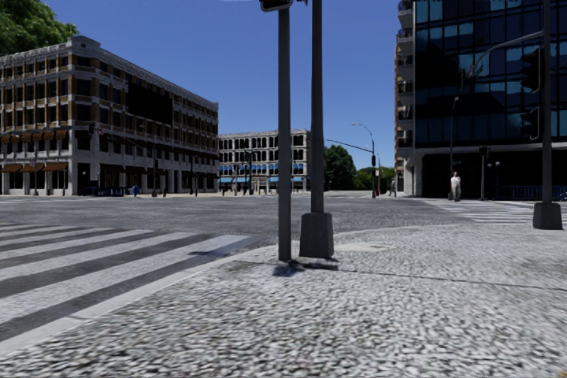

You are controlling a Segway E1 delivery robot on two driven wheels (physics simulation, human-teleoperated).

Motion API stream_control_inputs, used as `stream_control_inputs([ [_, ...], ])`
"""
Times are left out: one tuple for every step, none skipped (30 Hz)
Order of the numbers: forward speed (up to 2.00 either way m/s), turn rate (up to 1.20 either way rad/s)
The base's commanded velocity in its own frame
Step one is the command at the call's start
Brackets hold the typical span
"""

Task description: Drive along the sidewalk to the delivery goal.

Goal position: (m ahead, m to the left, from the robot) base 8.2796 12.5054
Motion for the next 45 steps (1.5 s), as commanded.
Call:
stream_control_inputs([
  [1.37,0.46],
  [1.37,0.46],
  [1.37,0.46],
  [1.37,0.46],
  [1.37,0.46],
  [1.37,0.46],
  [1.37,0.46],
  [1.37,0.46],
  [1.37,0.46],
  [1.37,0.46],
  [1.37,0.46],
  [1.37,0.46],
  [1.37,0.46],
  [1.37,0.46],
  [1.37,0.46],
  [1.37,0.46],
  [1.37,0.46],
  [1.37,0.46],
  [1.37,0.46],
  [1.37,0.46],
  [1.37,0.46],
  [1.37,0.46],
  [1.37,0.46],
  [1.37,0.46],
  [1.37,0.47],
  [1.37,0.47],
  [1.37,0.47],
  [1.37,0.47],
  [1.37,0.47],
  [1.37,0.47],
  [1.37,0.47],
  [1.37,0.47],
  [1.37,0.48],
  [1.37,0.48],
  [1.37,0.49],
  [1.37,0.51],
  [1.37,0.52],
  [1.37,0.52],
  [1.37,0.53],
  [1.37,0.54],
  [1.37,0.54],
  [1.37,0.55],
  [1.37,0.56],
  [1.37,0.57],
  [1.37,0.57],
])
